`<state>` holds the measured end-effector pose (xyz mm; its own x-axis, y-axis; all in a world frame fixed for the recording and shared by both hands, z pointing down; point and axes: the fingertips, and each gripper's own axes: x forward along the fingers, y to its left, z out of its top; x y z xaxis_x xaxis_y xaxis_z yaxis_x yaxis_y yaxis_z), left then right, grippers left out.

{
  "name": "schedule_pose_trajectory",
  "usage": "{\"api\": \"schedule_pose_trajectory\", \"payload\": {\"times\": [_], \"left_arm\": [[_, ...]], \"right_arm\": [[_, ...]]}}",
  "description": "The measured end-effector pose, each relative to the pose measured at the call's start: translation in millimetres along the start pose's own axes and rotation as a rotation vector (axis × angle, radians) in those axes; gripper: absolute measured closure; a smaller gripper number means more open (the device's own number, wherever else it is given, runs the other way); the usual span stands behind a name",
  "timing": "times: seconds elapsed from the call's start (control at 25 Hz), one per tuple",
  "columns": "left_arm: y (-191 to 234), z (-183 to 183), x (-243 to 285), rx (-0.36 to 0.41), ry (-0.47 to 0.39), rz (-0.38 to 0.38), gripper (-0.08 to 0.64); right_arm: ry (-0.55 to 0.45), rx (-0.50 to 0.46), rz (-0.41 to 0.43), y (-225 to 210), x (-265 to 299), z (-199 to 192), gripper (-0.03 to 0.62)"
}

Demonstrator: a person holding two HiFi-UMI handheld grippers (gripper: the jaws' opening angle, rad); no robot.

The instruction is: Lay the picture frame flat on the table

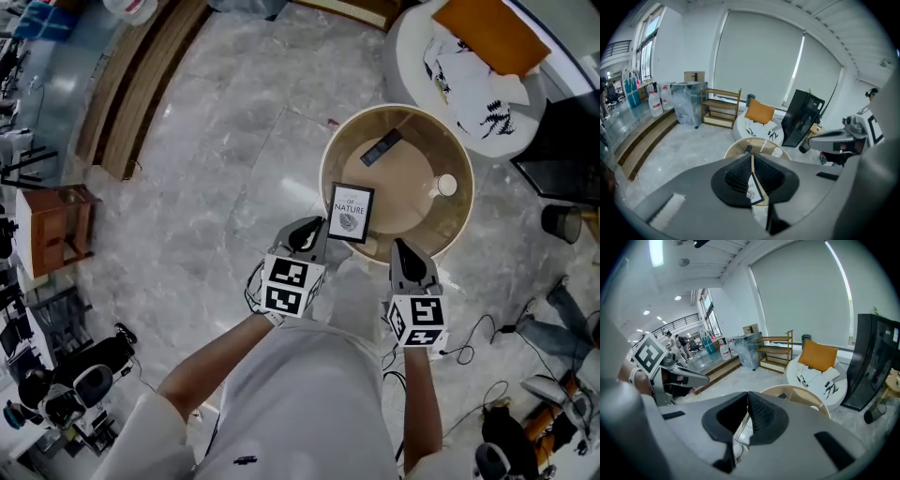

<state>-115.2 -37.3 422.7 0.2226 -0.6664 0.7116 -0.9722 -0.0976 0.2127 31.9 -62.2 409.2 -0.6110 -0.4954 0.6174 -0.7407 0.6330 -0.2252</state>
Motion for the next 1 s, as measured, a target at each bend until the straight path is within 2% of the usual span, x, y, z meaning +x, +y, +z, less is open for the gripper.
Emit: {"api": "schedule_pose_trajectory", "payload": {"times": [0.4,0.72,0.8,0.96,1.0], "left_arm": [[2.2,63.6,-83.4,0.038,-0.159,0.011,0.543],[-2.8,93.1,-111.8,0.081,-0.219,-0.007,0.543],[-2.3,97.9,-116.1,0.077,-0.226,-0.009,0.543],[-6.5,104.2,-119.9,0.062,-0.238,-0.024,0.543],[-7.8,104.7,-119.9,0.061,-0.240,-0.028,0.543]], "right_arm": [[-0.100,-0.057,0.003,16.3,-55.6,69.0,0.588],[-0.121,-0.094,-0.013,13.5,-87.3,111.4,0.588],[-0.113,-0.060,-0.034,13.9,-96.4,120.0,0.588],[-0.163,0.122,-0.109,6.9,-133.4,152.1,0.588],[-0.181,0.135,-0.112,8.1,-141.5,161.8,0.588]]}}
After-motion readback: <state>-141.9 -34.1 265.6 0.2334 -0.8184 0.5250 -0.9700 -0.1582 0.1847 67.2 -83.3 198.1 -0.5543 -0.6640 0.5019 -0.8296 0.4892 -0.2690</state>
